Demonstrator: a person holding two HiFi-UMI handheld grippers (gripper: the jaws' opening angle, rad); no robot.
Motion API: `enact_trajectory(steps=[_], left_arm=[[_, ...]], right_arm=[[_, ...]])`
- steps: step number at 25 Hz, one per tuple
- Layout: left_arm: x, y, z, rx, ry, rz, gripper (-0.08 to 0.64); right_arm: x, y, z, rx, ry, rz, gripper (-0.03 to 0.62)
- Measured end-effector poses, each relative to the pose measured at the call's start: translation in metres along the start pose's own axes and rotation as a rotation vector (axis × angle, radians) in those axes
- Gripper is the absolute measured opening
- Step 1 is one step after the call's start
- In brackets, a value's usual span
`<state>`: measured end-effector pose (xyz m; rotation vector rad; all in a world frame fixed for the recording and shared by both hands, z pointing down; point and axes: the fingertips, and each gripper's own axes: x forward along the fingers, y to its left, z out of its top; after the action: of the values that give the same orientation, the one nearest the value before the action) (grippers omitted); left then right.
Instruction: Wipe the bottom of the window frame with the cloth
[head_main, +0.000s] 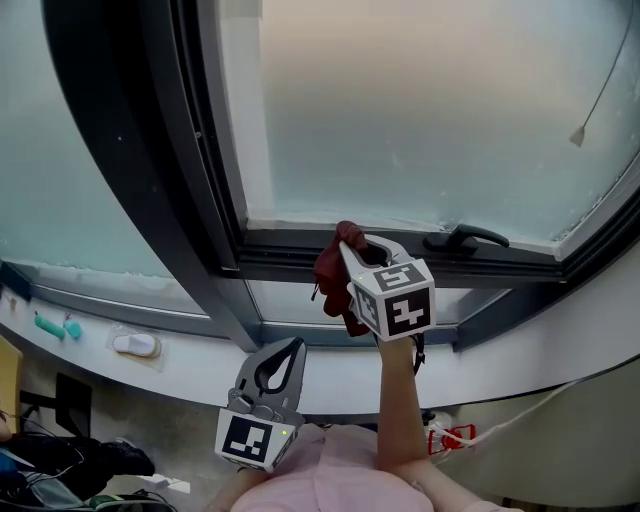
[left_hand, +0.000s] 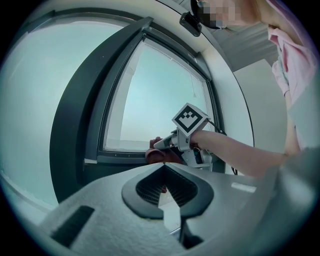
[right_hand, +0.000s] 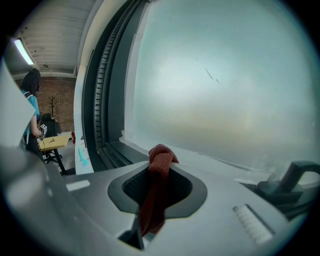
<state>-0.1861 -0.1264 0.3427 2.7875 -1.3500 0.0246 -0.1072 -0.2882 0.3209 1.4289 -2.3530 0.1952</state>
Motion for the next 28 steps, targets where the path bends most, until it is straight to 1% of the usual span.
enact_trajectory(steps=[5, 8, 11, 14, 18, 28], left_arm=[[0.002, 0.0, -0.001, -0.003, 0.012, 0.007, 0.0], [0.004, -0.004, 0.002, -0.001, -0.002, -0.004, 0.0], [0.006, -0.007, 0.0, -0.009, 0.011, -0.005, 0.0], [0.009, -0.009, -0.001, -0.011, 0.022, 0.0, 0.0], [0.013, -0.016, 0.0, -0.01, 0.019, -0.015, 0.0], [0.019, -0.022, 0.001, -0.008, 0.016, -0.003, 0.0]], right_arm=[[-0.003, -0.007, -0.002, 0.004, 0.004, -0.004, 0.064], [-0.006, -0.012, -0.003, -0.001, 0.006, -0.014, 0.064], [-0.009, -0.018, -0.005, 0.003, 0.008, -0.022, 0.064], [-0.013, -0.025, -0.007, 0.011, 0.008, -0.031, 0.064], [-0.02, -0.036, -0.01, 0.029, 0.004, -0.045, 0.064], [-0.031, -0.058, -0.017, 0.059, 0.008, -0.068, 0.064]])
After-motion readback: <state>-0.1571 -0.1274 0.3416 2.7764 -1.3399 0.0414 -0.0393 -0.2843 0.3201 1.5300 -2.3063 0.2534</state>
